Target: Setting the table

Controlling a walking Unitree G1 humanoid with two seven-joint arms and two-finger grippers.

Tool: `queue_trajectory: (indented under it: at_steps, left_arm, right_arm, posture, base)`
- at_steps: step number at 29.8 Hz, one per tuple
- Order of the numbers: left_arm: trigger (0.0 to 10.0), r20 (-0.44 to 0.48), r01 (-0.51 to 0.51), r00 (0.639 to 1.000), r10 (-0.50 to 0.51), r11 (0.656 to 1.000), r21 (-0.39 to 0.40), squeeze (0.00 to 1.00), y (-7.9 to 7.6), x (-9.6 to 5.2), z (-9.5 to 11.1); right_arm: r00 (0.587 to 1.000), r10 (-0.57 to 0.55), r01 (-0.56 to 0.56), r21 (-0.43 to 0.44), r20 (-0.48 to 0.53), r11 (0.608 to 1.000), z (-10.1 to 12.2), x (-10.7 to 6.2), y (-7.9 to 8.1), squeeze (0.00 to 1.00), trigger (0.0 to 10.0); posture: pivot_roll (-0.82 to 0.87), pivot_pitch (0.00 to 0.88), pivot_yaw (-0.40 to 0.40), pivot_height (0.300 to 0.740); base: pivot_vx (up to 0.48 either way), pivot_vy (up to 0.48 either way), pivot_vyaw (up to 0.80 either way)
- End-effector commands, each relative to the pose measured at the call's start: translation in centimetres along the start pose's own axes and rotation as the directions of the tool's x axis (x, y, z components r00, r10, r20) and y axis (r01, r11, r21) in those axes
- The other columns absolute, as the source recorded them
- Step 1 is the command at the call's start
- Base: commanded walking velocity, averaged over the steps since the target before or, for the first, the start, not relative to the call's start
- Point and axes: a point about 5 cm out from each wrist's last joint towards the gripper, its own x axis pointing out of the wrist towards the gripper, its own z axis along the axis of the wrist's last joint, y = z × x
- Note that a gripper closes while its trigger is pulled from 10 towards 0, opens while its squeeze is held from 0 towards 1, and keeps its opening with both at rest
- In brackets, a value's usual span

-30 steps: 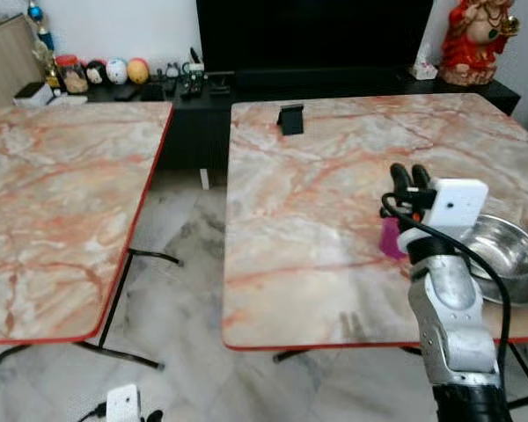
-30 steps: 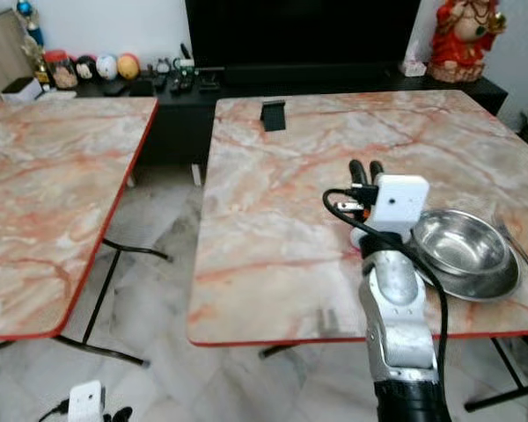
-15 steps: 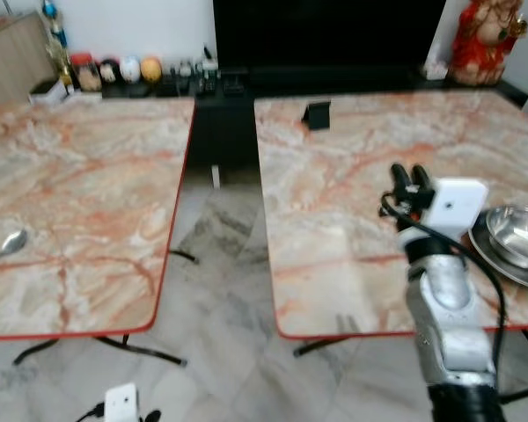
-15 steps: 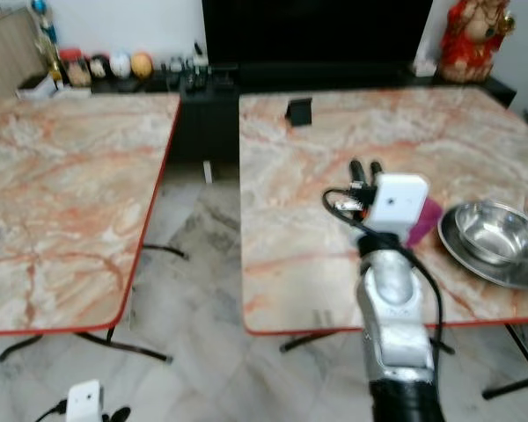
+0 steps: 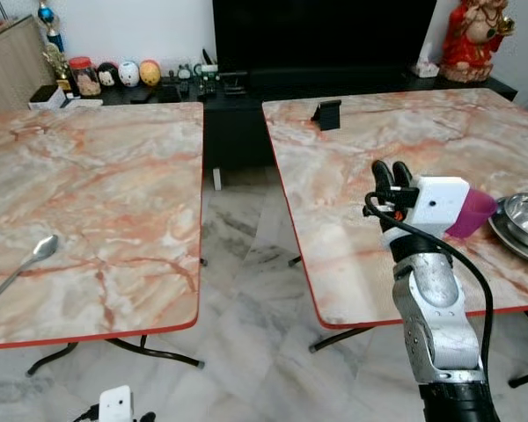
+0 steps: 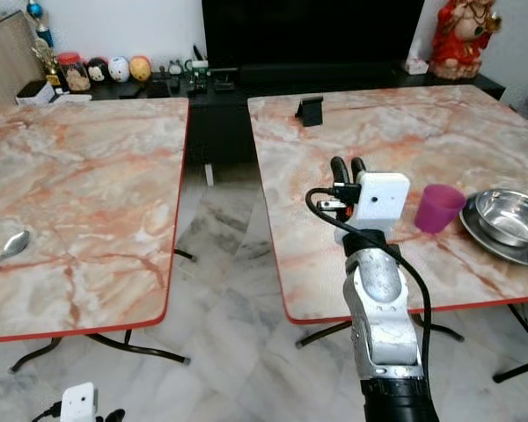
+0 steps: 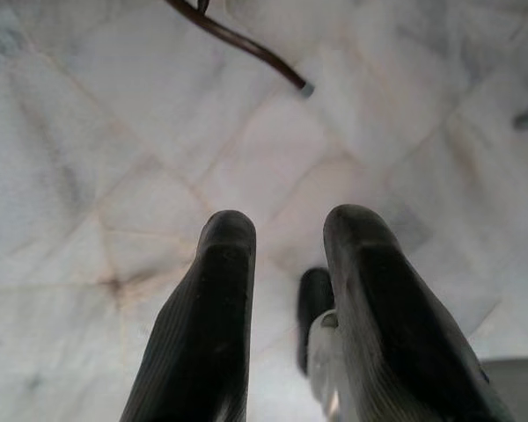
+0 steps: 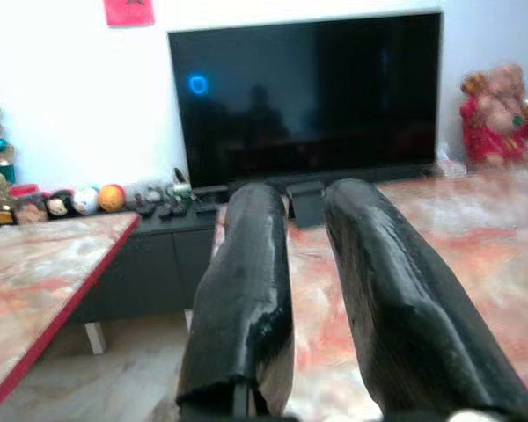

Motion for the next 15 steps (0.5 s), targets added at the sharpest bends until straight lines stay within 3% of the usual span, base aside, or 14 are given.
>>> queue_trajectory:
  at_steps: [1, 15]
  left_arm:
    - [10.0, -0.020, -0.005, 1.000, 0.005, 1.000, 0.006, 0.00, 0.24, -0.11, -0.37]
    - [10.0, -0.025, -0.010, 1.000, 0.011, 1.000, 0.013, 0.00, 0.85, -0.14, -0.21]
  right_arm:
    - [1.000, -0.013, 0.013, -0.001, 0.006, 1.000, 0.09, -0.05, -0.34, 0.00, 10.0]
    - [1.000, -0.014, 0.014, 0.005, 0.007, 1.000, 0.05, -0.10, -0.14, 0.00, 10.0]
  posture:
    - [-0.15, 0.000, 0.040, 0.740]
    - [-0.15, 0.000, 0.048, 0.740]
  base:
    - [0.000, 0.289, 0.00]
    - [0.000, 0.288, 0.00]
